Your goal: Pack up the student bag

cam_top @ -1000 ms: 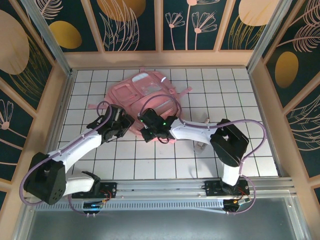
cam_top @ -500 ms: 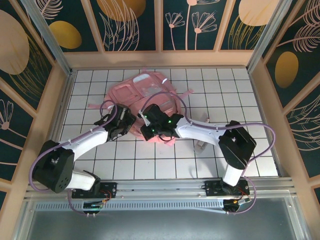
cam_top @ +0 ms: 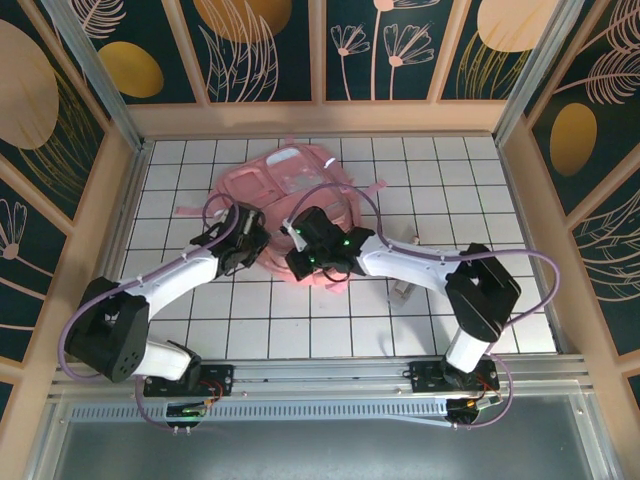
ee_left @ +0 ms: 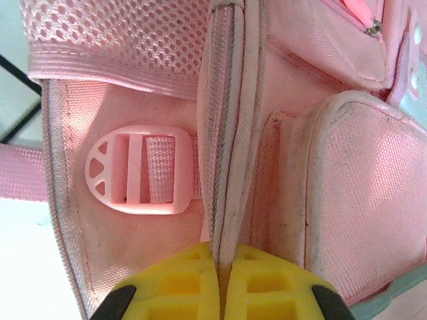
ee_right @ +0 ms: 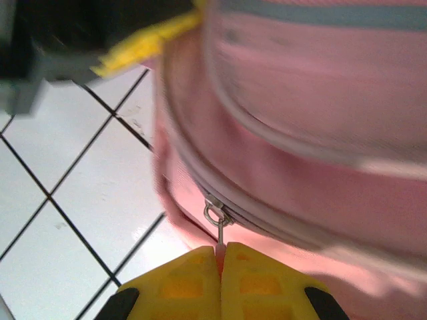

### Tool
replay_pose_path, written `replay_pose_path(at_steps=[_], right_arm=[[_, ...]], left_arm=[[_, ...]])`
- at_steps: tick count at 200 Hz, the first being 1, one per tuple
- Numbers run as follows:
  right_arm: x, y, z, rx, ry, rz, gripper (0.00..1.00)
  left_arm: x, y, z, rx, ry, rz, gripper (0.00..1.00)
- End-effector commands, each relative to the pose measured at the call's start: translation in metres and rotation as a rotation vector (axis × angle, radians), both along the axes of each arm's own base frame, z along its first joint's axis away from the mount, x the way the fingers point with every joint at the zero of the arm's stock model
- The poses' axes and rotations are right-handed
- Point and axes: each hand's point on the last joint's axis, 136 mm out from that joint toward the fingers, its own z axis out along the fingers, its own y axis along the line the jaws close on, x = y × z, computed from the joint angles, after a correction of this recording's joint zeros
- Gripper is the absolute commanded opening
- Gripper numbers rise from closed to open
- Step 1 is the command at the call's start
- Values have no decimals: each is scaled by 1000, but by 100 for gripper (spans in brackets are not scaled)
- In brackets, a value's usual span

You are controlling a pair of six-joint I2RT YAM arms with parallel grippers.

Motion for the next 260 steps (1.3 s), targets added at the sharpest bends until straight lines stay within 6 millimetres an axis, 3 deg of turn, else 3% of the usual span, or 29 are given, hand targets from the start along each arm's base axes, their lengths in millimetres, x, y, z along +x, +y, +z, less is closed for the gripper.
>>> replay_pose_path(at_steps=[1, 44, 65, 87, 93, 101, 124, 142, 159, 190, 213, 260], right_arm=[[15, -39, 2, -88, -63, -57, 0], [50, -81, 1, -101, -97, -136, 0], [65, -86, 5, -53, -77, -168, 0], [64, -68, 10, 9, -50, -125, 0], [62, -60, 12, 35, -32, -106, 0], [59, -50, 17, 66, -20, -81, 0], [48, -21, 28, 133, 0, -8, 0], [41, -4, 32, 167, 18, 28, 0], [34, 9, 34, 174, 21, 62, 0], [18, 25, 34, 173, 15, 112, 0], [9, 29, 34, 189, 38, 129, 0], [-9, 39, 35, 214, 61, 164, 0]], left_arm=[[2, 41, 15, 105, -5, 12, 0], [-8, 62, 4, 197, 95, -151, 0], [-10, 73, -3, 204, 139, -218, 0], [-10, 96, 2, 224, 195, -209, 1], [-14, 99, 1, 222, 218, -221, 15], [-10, 99, 15, 219, 206, -221, 30], [-20, 87, 33, 100, 185, -170, 44], [-34, 83, 46, 40, 165, -99, 47], [-57, 70, 37, 76, 185, -78, 43], [-85, 23, 26, 10, 180, -57, 45], [-85, 14, 26, -33, 127, 28, 48], [-70, 26, 6, -28, 105, 200, 52]])
